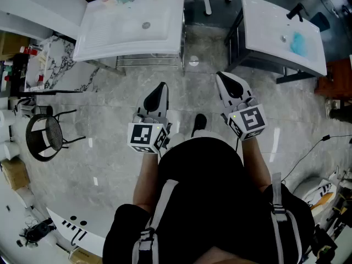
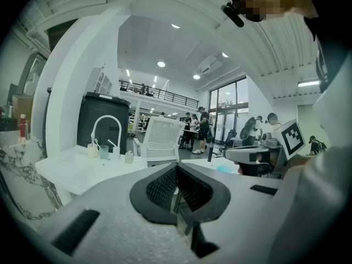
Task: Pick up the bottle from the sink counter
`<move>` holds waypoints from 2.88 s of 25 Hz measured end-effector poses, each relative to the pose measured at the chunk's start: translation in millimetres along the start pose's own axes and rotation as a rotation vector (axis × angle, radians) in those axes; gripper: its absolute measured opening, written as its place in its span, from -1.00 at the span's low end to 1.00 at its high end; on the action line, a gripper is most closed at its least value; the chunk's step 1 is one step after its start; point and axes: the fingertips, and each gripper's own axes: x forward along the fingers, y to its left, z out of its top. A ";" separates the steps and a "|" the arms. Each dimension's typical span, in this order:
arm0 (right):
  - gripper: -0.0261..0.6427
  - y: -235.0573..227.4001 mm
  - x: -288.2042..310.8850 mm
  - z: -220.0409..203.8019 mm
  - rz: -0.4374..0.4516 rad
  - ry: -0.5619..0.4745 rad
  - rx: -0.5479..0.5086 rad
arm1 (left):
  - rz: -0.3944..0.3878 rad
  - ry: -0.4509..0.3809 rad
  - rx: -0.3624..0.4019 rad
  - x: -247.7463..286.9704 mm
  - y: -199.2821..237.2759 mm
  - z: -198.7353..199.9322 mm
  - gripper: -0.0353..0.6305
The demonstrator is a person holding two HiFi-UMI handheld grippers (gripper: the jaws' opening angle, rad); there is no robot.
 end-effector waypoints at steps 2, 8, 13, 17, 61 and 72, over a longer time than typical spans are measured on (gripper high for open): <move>-0.91 -2.7 -1.1 0.9 0.001 -0.001 -0.007 | 0.001 -0.004 0.001 6.0 -3.2 1.3 -0.84; -0.92 -7.0 -8.1 3.6 0.003 -0.007 -0.026 | 0.011 -0.014 -0.005 12.7 -9.5 4.3 -0.84; -0.91 -10.7 -18.3 1.9 0.016 -0.012 -0.022 | 0.011 -0.001 -0.004 13.4 -21.2 0.7 -0.84; -0.91 -15.1 -22.1 1.6 0.022 -0.028 -0.005 | 0.012 0.017 -0.002 15.1 -23.9 -3.7 -0.84; -0.91 -70.9 182.2 47.8 -0.223 -0.009 0.070 | -0.231 0.038 0.025 191.0 151.1 45.9 -0.84; -0.91 -71.3 203.3 39.6 -0.205 0.027 0.099 | -0.201 0.053 -0.022 205.3 173.3 37.1 -0.84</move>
